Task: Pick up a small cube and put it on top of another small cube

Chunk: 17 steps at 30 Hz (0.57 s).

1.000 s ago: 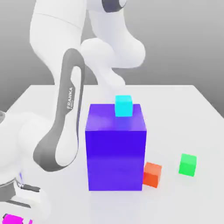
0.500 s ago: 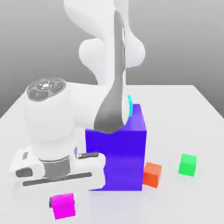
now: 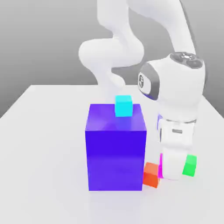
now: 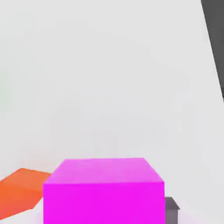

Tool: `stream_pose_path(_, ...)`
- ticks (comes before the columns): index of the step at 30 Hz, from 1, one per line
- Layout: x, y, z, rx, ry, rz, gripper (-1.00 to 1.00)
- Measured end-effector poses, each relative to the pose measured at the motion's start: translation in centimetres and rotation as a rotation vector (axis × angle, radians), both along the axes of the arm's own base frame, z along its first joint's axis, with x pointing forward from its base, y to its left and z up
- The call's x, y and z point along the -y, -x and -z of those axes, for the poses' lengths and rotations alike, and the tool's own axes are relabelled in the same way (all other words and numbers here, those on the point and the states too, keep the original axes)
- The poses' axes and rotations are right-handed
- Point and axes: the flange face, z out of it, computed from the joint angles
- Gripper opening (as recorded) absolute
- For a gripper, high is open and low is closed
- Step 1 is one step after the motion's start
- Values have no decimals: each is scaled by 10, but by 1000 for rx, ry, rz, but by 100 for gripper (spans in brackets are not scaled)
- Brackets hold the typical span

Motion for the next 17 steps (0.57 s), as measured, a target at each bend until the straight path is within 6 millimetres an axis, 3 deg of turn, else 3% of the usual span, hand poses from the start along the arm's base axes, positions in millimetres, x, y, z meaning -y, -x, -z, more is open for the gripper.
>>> stream_pose_path(4,-43,53,-3,-1,-5,-304,-100)
stream_pose_path(7,-63,89,-3,-2,-9,-505,-100)
stream_pose_path(13,-67,97,47,-1,-11,-556,-100)
stream_pose_path(14,-66,97,56,-1,-10,-556,100)
stream_pose_path(17,-66,97,56,-1,-10,-556,100)
